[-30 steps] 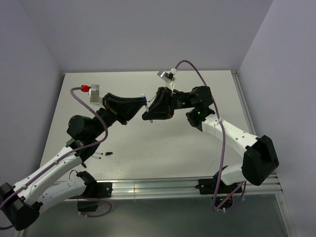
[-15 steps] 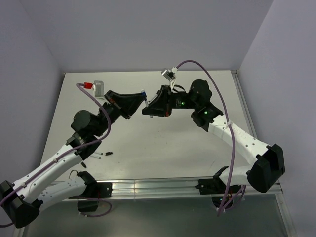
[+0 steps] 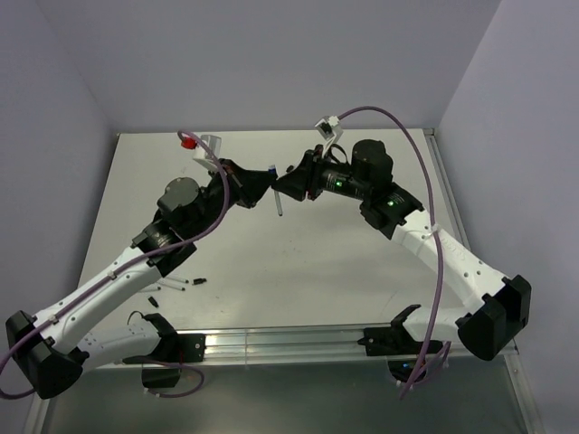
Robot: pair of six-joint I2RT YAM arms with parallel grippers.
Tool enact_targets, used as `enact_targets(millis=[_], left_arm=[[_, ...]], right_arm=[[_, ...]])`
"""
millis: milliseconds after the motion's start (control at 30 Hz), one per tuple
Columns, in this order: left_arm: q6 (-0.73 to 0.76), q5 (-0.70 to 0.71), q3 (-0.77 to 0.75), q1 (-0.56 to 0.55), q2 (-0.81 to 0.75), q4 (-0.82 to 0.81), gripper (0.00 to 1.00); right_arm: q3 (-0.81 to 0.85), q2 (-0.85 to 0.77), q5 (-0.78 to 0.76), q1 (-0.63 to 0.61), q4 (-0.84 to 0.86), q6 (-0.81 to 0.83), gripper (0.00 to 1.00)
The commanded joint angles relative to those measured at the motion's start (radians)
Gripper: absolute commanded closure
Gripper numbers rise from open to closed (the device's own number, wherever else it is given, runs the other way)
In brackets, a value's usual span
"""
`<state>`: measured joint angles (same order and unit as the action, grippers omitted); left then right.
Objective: Insert the pens into the pen caps
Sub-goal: Press the pen cap onto the pen, then place the pen at the center of the board.
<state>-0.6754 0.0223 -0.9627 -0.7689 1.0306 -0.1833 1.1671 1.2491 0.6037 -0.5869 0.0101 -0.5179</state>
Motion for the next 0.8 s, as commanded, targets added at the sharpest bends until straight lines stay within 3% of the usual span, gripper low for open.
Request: enact_targets(millis=[0, 200, 500, 767], left_arm=[[-0.018, 0.008, -0.082, 0.043, 0.035, 0.131, 1.00], [-0.024, -0.015, -0.212, 0.187, 0.173, 0.220, 1.00], [0.370, -0.027, -0.605, 0.293, 0.688, 0.426, 1.00], [0.487, 0.037, -0.872, 0.339, 1.022, 0.446, 0.99]], right_arm=[[0.043, -0.072, -0.162, 0.016, -0.036, 0.053, 0.52], [-0.021, -0.175, -0.333, 0.022, -0.174, 0.082, 0.49], [-0.095, -0.290, -0.507, 0.033, -0.344, 0.102, 0.48], [-0.142, -0.376, -0.561, 0.055, -0.412, 0.121, 0.48]])
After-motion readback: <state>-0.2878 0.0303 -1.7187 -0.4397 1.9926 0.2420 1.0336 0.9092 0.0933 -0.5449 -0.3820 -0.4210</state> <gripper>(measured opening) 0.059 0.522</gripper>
